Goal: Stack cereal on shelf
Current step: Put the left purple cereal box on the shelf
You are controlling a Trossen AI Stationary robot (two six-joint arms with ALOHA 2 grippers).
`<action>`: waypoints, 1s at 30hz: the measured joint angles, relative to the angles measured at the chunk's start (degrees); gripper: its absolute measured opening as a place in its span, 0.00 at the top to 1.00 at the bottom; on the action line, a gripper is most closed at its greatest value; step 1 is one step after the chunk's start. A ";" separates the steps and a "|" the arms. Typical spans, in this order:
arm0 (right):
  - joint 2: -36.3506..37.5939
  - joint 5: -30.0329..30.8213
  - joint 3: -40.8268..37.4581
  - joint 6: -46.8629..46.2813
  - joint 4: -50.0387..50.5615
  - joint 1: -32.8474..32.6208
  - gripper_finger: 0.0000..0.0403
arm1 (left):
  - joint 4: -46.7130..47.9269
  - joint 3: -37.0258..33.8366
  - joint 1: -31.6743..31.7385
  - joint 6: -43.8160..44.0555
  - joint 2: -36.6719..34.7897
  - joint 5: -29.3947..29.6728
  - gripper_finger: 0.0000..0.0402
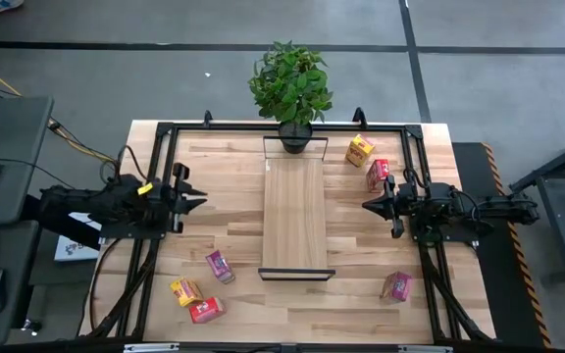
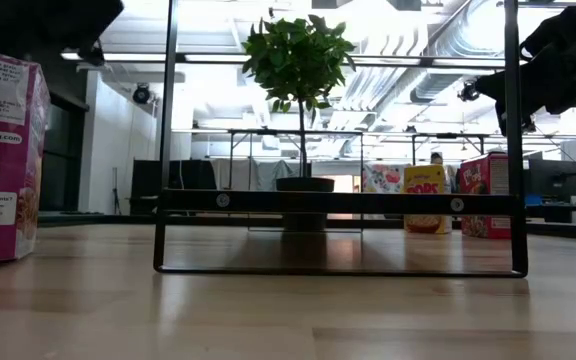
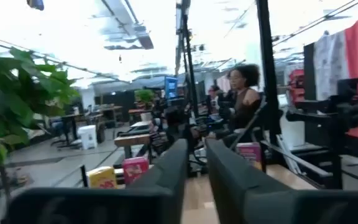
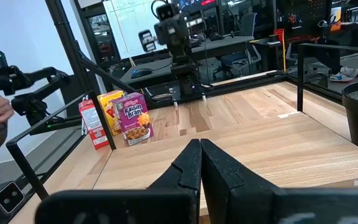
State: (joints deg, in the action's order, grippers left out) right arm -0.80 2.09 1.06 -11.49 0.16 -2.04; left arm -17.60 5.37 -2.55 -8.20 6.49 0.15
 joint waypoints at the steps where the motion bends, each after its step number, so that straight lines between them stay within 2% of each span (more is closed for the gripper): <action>1: 0.00 0.00 0.00 -0.01 0.00 0.00 1.00 | 0.52 1.62 0.00 0.02 1.84 0.05 0.76; 4: 0.02 0.02 -0.01 -0.02 0.00 0.02 1.00 | 5.41 8.06 -0.42 0.71 8.17 -0.71 0.61; 7: 0.00 0.02 -0.01 -0.02 0.00 0.01 1.00 | 14.55 16.15 -1.34 3.46 15.57 -3.68 0.48; 12: 0.00 0.04 -0.02 -0.02 0.00 0.02 1.00 | 32.67 29.95 -4.05 5.16 26.68 -11.39 0.34; 16: 0.00 0.07 -0.02 -0.02 0.00 0.01 1.00 | 41.19 38.19 -8.05 9.31 33.72 -13.13 0.31; 20: 0.00 0.26 -0.01 -0.02 -0.02 0.01 1.00 | 45.98 42.71 -14.55 12.91 40.10 -12.86 0.31; 25: 0.01 0.24 -0.01 -0.02 0.00 0.01 1.00 | 48.42 43.97 -24.99 15.02 48.18 -8.35 0.31; 30: 0.00 0.22 0.00 -0.02 0.00 0.00 1.00 | 48.44 43.97 -33.41 10.71 54.92 -1.18 0.31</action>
State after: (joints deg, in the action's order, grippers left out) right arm -0.80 2.31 1.06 -11.51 0.16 -2.04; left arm 30.84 49.34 -35.95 2.51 61.41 -1.03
